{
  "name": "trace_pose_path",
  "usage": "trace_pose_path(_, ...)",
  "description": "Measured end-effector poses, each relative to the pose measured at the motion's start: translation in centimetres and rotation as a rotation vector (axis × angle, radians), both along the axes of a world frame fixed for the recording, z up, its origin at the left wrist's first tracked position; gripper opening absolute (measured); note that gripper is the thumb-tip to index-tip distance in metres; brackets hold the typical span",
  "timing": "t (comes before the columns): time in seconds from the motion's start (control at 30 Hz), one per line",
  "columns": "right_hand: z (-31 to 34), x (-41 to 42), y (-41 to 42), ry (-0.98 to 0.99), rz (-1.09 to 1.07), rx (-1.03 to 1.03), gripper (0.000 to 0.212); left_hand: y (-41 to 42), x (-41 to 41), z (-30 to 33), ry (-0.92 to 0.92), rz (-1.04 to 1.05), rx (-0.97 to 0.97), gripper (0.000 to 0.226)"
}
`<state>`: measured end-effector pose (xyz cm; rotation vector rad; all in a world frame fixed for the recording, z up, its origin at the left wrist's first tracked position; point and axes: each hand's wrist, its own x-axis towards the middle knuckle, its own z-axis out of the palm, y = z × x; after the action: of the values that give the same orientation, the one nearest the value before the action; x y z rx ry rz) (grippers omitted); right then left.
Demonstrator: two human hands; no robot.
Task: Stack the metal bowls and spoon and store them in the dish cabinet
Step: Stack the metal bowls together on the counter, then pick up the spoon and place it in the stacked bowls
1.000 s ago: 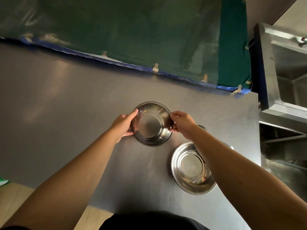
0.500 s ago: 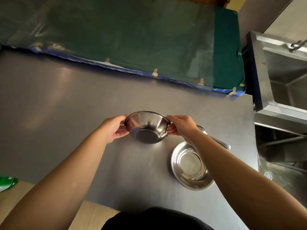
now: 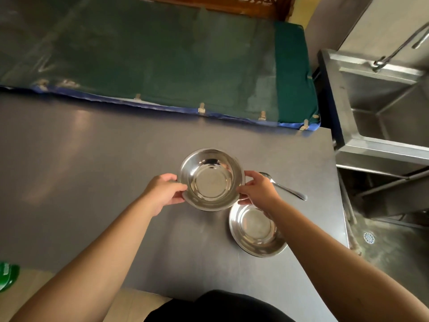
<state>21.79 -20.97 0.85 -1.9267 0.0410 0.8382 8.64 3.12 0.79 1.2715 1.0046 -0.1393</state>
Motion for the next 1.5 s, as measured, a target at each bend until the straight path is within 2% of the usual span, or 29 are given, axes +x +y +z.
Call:
trace_pose_path(0.03, 0.0, 0.0, -0.8, -0.002, -0.041, -0.003, 0.049, -0.6, 0.2, -0.1, -0.007, -0.006, 0.03, 0.012)
trace_pose_path(0.13, 0.4, -0.3, -4.0, -0.032, -0.115, -0.009, 0.04, -3.6, 1.3, -0.3, -0.02, -0.073, 0.124, 0.014)
trace_pose_path(0.23, 0.9, -0.6, -7.2, -0.092, -0.147, -0.06, 0.029, -6.7, 2.4, -0.3, -0.049, -0.18, 0.24, 0.033)
trace_pose_path(0.4, 0.9, -1.5, -11.9, -0.115, -0.252, -0.115, 0.027, -11.2, 3.7, -1.1, -0.093, -0.257, 0.312, 0.017)
trace_pose_path(0.63, -1.2, -3.3, -15.0, -0.068, -0.325, -0.187, 0.028, -14.3, 3.5, -2.9, -0.047, -0.458, 0.496, 0.027)
trace_pose_path(0.77, -2.5, -4.1, -15.2, -0.082, -0.292, -0.244, 0.023, -14.9, 2.8, -4.1, -0.01, -0.499, 0.609, 0.013)
trace_pose_path(0.87, -3.2, -4.5, -15.1, -0.129, -0.219, -0.328, 0.017, -15.0, 2.4, -4.8, 0.029, -0.504, 0.673, 0.018)
trace_pose_path(1.07, -4.3, -4.7, -15.2, -0.177, -0.139, -0.429, 0.024, -15.4, 1.9, -5.9, 0.081, -0.51, 0.729, 0.04)
trace_pose_path(1.17, -4.7, -4.6, -15.0, -0.162, -0.168, -0.39, 0.023, -15.5, 1.9, -5.9, 0.079, -0.509, 0.707, 0.035)
trace_pose_path(1.33, -5.1, -4.0, -14.6, -0.156, -0.18, -0.372, 0.028, -15.1, 2.3, -5.9, 0.057, -0.47, 0.644, 0.008)
trace_pose_path(1.5, -5.4, -3.7, -14.3, -0.166, -0.135, -0.359, 0.037, -14.8, 2.4, -6.3, 0.041, -0.433, 0.576, 0.028)
